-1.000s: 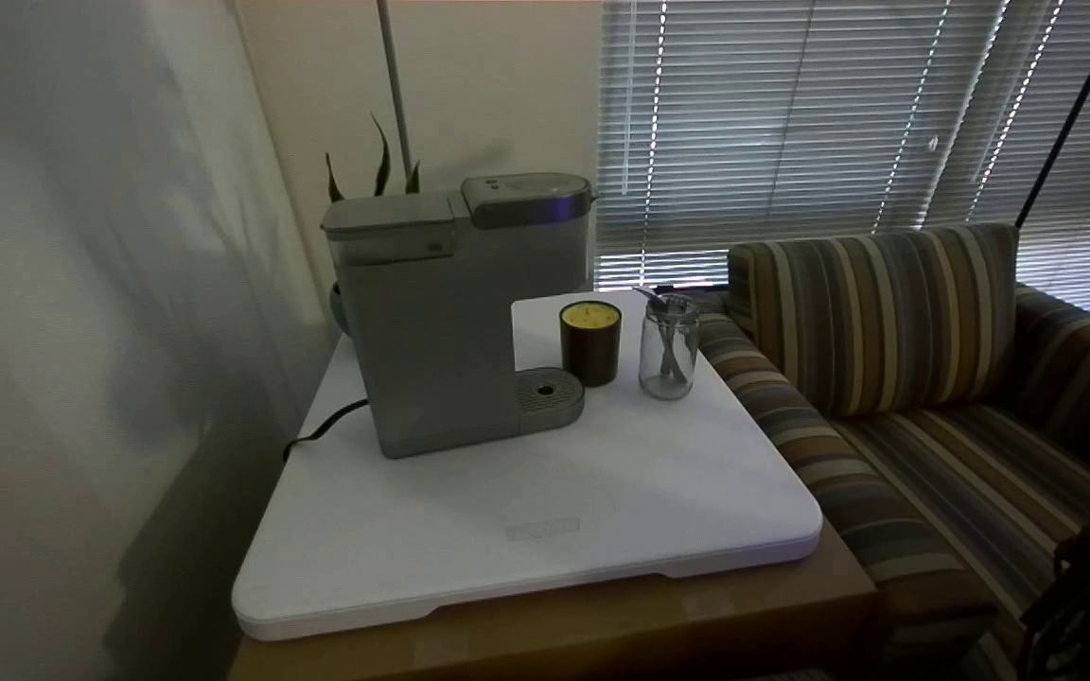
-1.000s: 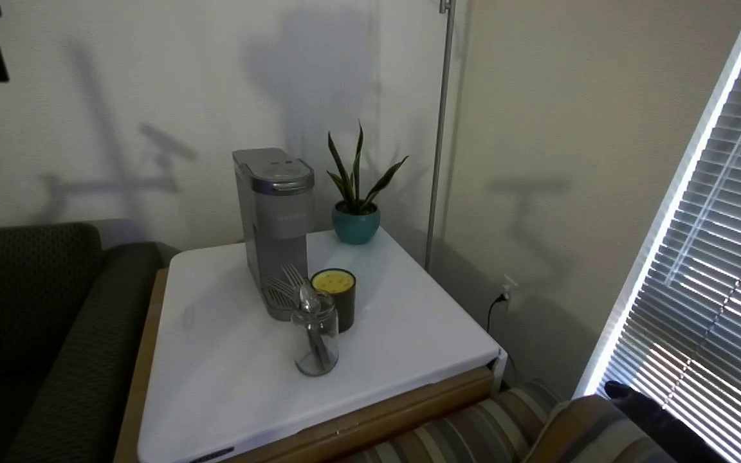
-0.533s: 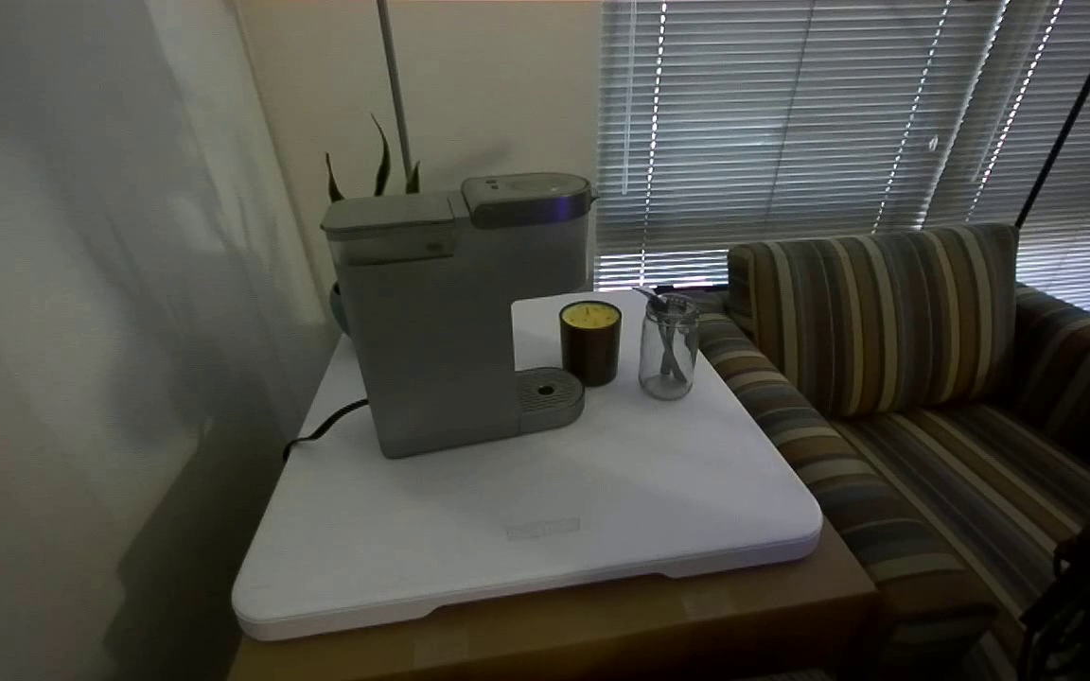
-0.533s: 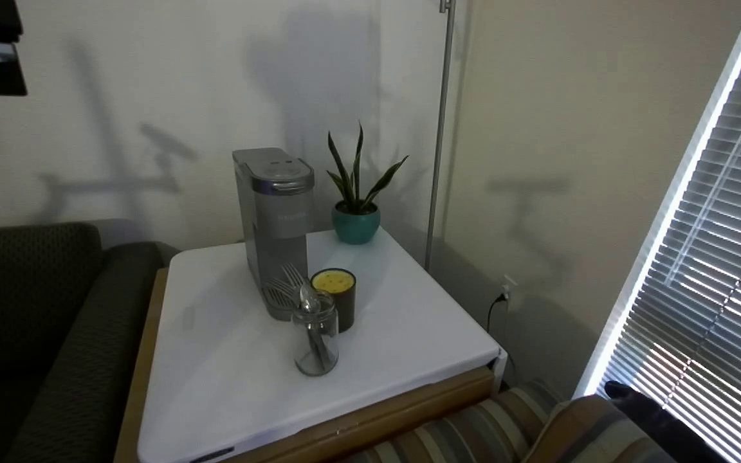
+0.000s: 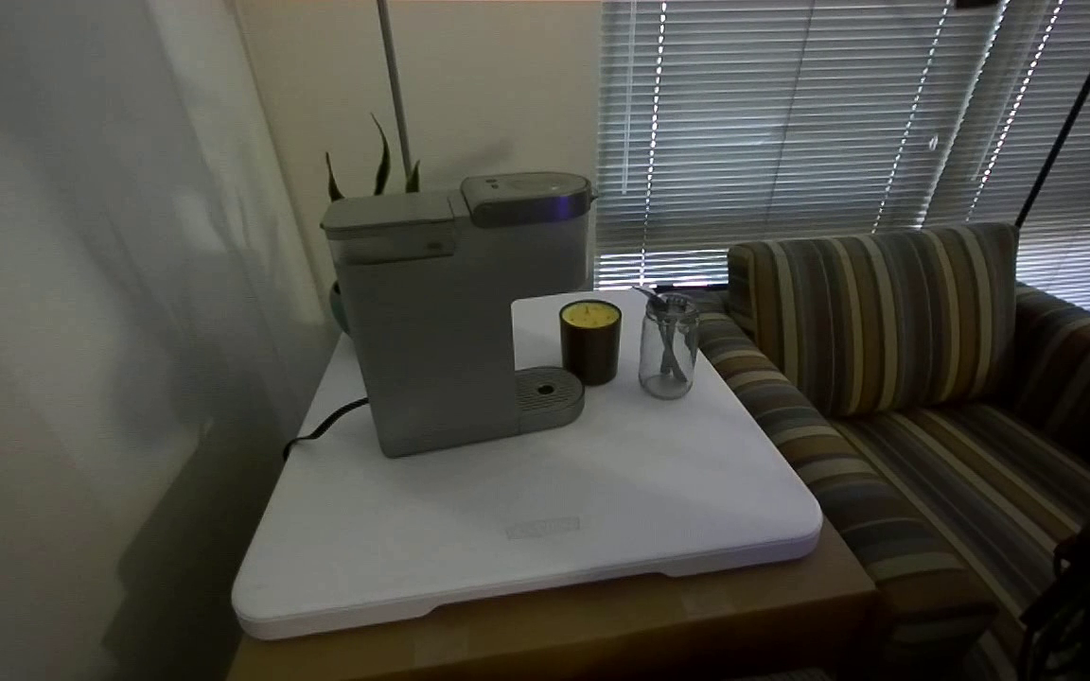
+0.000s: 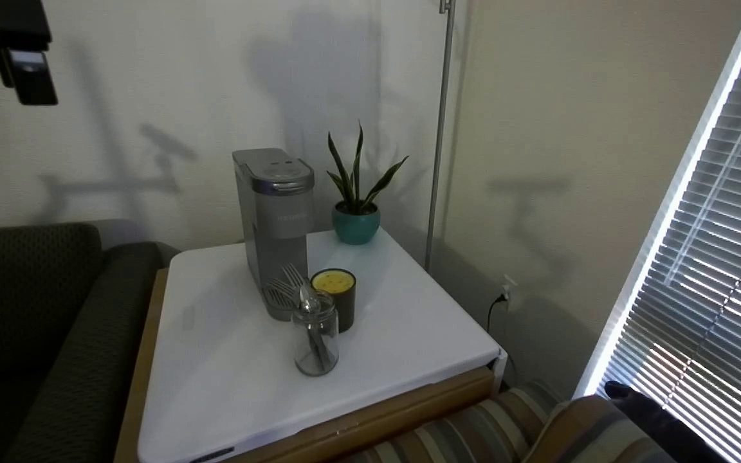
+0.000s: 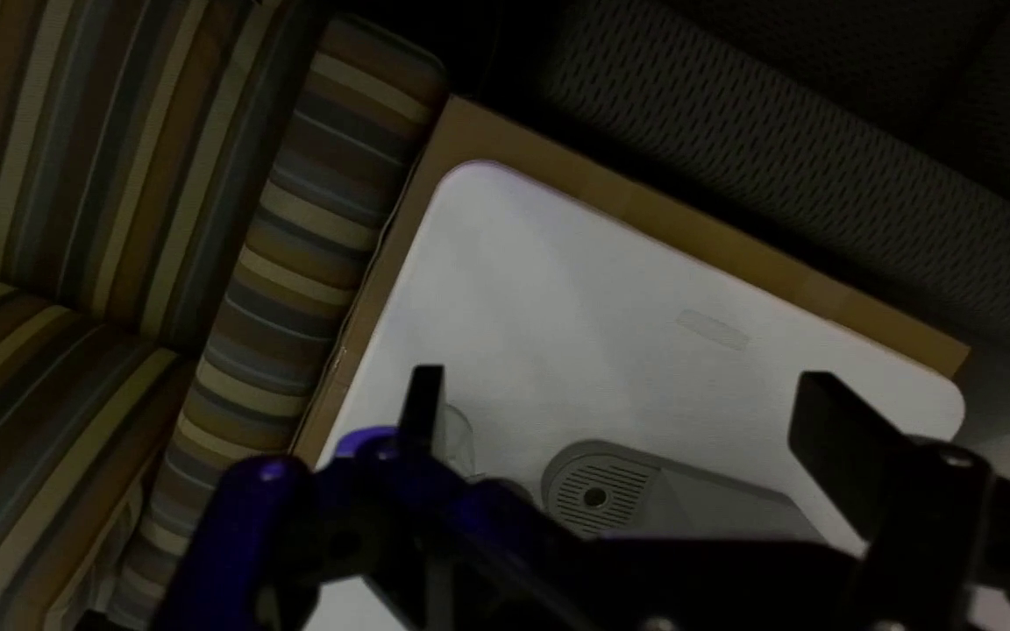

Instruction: Open the water reservoir lid on the Keurig machine

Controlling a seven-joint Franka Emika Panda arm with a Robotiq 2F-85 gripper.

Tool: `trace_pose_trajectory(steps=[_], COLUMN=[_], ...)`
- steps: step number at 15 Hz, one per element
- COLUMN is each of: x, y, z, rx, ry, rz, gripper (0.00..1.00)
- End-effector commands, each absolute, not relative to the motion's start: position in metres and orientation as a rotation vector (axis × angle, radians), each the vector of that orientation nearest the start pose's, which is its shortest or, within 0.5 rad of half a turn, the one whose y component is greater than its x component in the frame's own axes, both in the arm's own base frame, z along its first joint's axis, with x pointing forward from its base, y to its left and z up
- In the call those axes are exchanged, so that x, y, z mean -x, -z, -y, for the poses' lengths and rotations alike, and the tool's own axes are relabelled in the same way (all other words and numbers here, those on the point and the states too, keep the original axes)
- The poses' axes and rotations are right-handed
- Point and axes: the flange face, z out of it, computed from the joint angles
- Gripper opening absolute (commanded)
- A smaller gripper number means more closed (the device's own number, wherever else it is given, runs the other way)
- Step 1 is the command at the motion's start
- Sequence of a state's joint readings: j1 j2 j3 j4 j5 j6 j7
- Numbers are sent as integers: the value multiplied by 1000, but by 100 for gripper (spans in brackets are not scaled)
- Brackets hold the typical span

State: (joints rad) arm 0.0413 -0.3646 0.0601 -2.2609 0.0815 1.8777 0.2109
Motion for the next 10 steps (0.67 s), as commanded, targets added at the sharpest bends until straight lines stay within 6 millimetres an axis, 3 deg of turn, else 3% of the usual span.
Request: trace_pose_trajectory(steps=[1,8,9,10], x=[-457,-499,-501,-488], y=[-484,-435,-433,-439], z=[-20,40,44,33], rx=[3090,3047,3036,3054], ry=[-24,-43,-61,-50], rz=[-236,-294,-325,-314], gripper=[100,100,100,100])
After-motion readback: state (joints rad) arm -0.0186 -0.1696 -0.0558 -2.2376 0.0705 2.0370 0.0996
